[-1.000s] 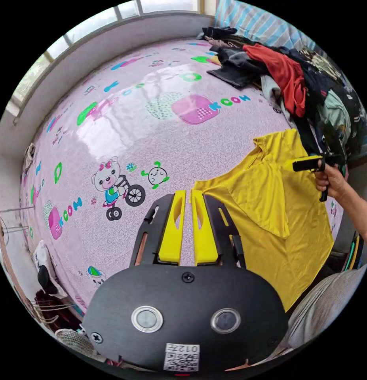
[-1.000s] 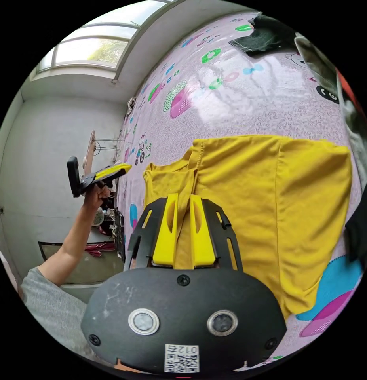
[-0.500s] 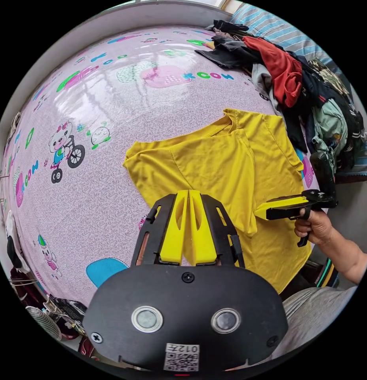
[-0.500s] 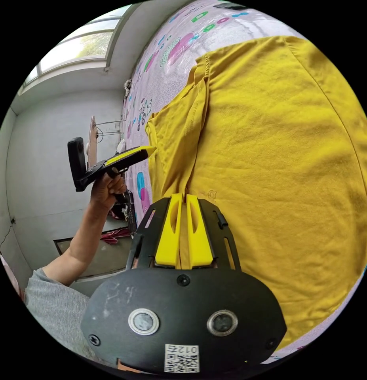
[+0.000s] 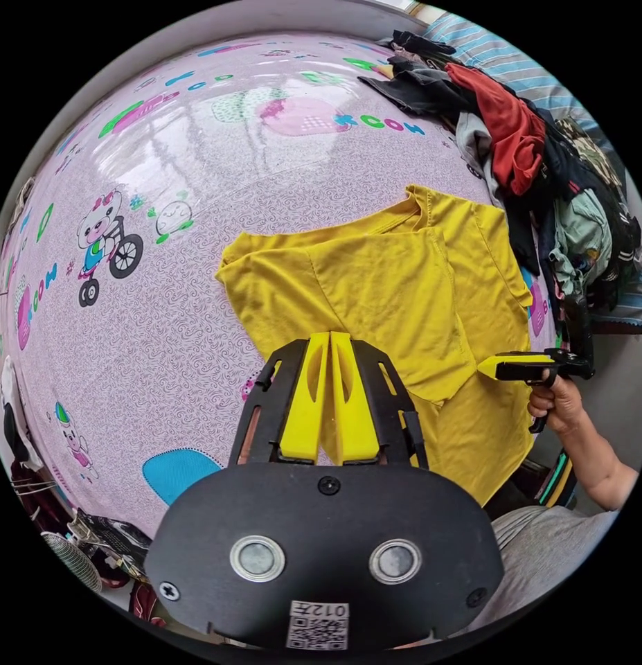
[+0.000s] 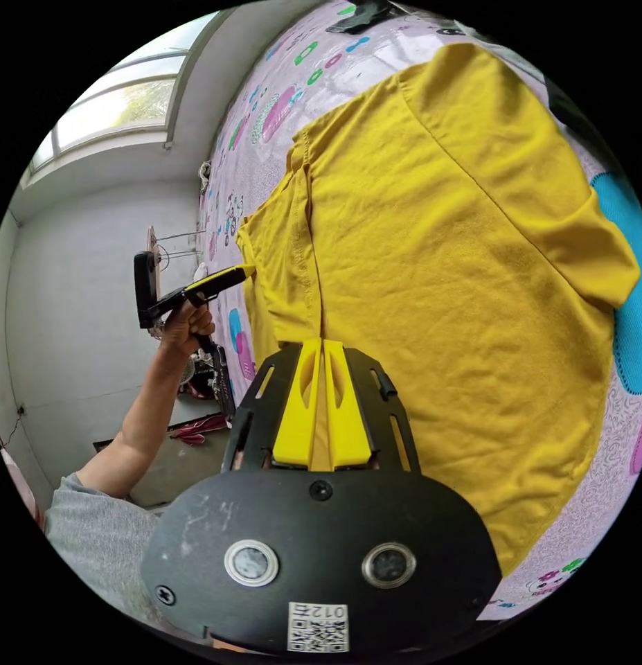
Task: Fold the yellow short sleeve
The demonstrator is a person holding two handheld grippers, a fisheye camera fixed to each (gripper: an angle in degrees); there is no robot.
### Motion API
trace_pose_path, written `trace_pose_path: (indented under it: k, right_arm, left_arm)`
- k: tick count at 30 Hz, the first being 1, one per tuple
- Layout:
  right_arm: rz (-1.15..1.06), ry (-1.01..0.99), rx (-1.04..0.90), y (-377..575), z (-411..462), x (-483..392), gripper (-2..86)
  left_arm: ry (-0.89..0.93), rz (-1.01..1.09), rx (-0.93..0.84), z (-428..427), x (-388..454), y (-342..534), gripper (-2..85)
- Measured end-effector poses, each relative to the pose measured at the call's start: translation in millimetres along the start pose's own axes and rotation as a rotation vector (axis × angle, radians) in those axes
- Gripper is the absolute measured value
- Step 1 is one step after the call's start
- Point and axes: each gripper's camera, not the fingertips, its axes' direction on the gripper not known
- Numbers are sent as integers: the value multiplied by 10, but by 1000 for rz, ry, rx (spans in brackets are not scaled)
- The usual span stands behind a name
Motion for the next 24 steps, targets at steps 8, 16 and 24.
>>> trace_pose_path:
  k: [8, 16, 24]
  right_arm:
    - [-133, -35, 63, -713, 126, -1409, -8]
    - [-113, 93, 86, -730, -306, -2062, -7]
    - [-82, 145, 17, 656, -1259, -2042, -7]
  left_arm:
    - [-19, -3, 5, 81, -36, -27, 8]
    - [-17, -69, 5, 129, -139, -37, 6]
    - [101, -29, 69, 9, 398, 729, 6]
